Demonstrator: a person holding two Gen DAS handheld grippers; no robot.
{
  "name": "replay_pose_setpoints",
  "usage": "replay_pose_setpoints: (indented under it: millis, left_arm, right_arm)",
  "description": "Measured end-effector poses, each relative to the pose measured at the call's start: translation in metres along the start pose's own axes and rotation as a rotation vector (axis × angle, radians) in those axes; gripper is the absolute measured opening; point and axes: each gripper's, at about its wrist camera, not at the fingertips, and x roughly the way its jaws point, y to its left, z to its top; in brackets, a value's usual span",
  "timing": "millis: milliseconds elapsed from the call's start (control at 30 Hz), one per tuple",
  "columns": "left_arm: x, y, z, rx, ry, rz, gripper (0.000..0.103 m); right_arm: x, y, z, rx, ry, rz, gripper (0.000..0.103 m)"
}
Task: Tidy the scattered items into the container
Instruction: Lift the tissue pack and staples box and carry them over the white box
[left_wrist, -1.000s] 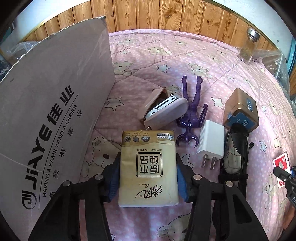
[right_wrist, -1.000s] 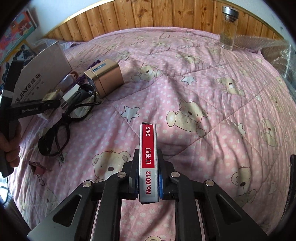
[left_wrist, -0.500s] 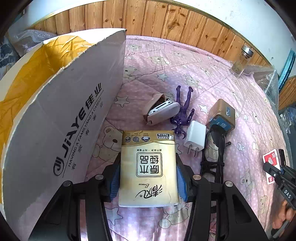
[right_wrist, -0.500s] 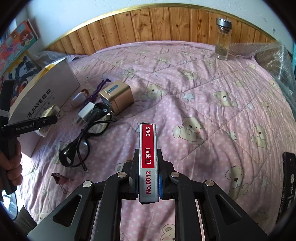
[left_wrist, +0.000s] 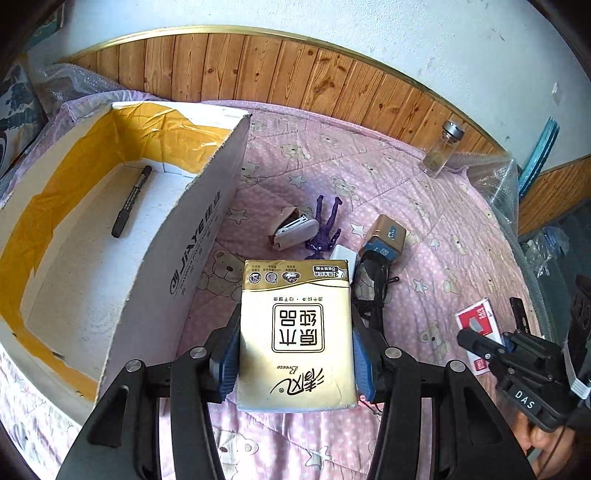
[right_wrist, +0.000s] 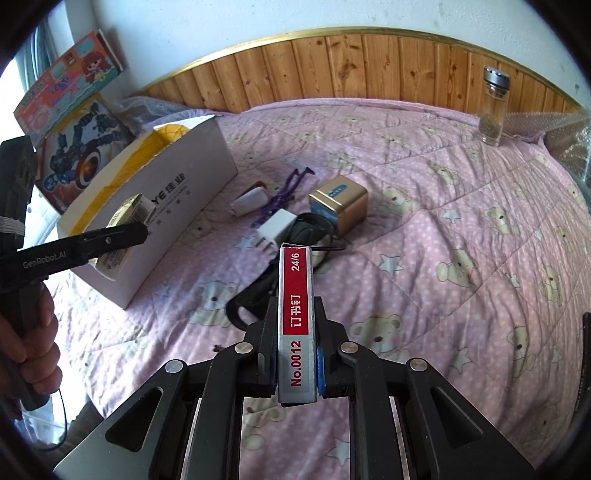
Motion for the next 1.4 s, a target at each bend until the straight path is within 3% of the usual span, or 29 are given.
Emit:
replay_pose_setpoints:
  millis: [200, 500, 1400]
  left_arm:
    - [-0.04, 0.004, 0.0, 0.017, -0.065, -0.016, 0.052]
    - [-0.076, 0.034, 0.003, -0.01, -0.124, 0.021, 0.052]
    - [-0.117, 0.124, 0.036, -0.077, -0.193, 0.085, 0.052]
  right_arm:
    - [-0.002, 0.046, 0.009, -0.024, -0.012, 0.088, 0.016]
    - [-0.007, 0.103, 0.02, -0.048, -0.017, 0.194, 0.016]
    - [0.008, 0.203, 0.072, -0.129, 0.003, 0.313, 0.016]
